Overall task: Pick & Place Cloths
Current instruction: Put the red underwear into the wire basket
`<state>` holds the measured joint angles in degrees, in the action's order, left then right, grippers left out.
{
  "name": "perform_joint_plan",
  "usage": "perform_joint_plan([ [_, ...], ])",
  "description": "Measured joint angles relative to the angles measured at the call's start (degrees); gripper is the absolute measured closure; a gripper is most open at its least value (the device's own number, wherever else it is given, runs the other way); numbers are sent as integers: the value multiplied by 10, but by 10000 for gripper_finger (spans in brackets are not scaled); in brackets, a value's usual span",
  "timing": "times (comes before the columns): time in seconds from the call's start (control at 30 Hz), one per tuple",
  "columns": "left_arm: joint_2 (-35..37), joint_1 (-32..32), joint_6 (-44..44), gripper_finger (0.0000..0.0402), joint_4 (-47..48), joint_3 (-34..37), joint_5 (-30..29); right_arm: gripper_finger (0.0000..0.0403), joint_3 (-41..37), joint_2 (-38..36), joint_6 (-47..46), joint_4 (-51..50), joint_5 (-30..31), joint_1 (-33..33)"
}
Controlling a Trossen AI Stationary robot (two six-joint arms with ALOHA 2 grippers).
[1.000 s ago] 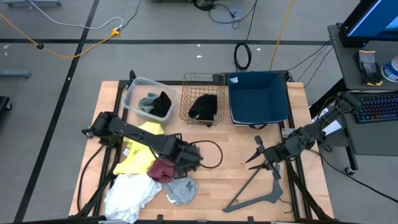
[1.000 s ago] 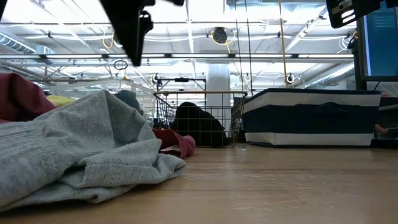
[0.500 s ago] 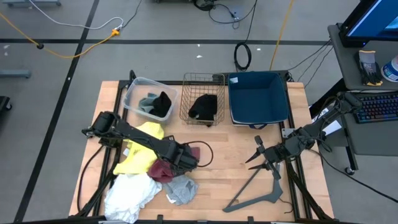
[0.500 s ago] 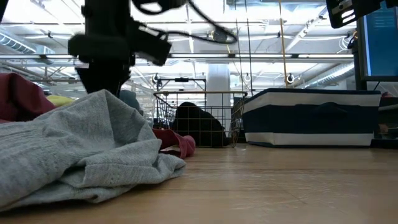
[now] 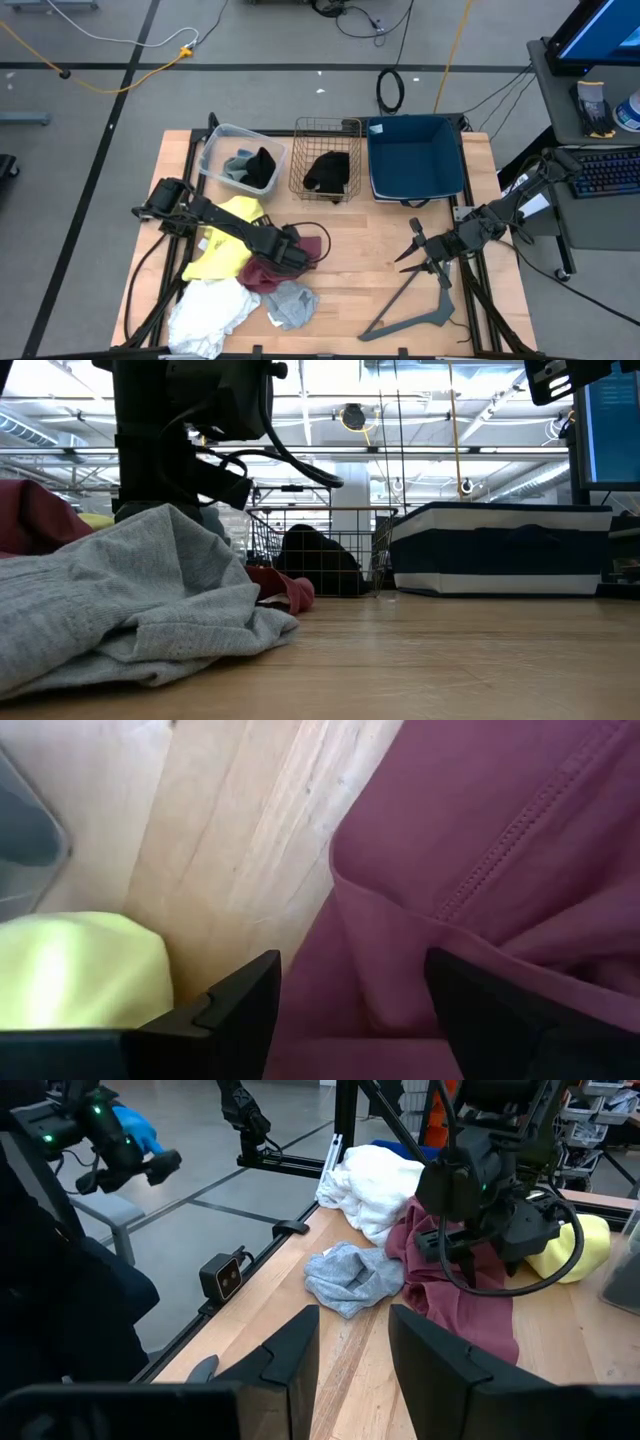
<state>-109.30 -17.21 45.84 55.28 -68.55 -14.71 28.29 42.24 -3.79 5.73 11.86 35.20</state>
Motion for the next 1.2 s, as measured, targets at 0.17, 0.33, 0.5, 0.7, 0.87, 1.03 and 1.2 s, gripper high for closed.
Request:
perform_joint_plan([
  [0.17, 2, 0, -9, 149, -51, 21, 7, 289, 0, 0, 0, 1, 0, 0],
  [0.33, 1, 0, -20, 149, -56, 21, 9, 289, 0, 0, 0, 8, 0, 0],
  [0.5, 0, 0, -43, 178, -64, 22, 17, 289, 0, 0, 0, 16, 0, 0],
  [0.7, 0, 0, -70, 272, -90, 22, 26, 289, 0, 0, 0, 27, 0, 0],
  [0.87, -1, -1, -85, 362, -101, 22, 26, 289, 0, 0, 0, 27, 0, 0],
  [1.03, -1, -1, -92, 389, -100, 22, 17, 289, 0, 0, 0, 27, 0, 0],
  [1.2, 11, 0, -96, 397, -94, 23, 15, 289, 0, 0, 0, 27, 0, 0],
])
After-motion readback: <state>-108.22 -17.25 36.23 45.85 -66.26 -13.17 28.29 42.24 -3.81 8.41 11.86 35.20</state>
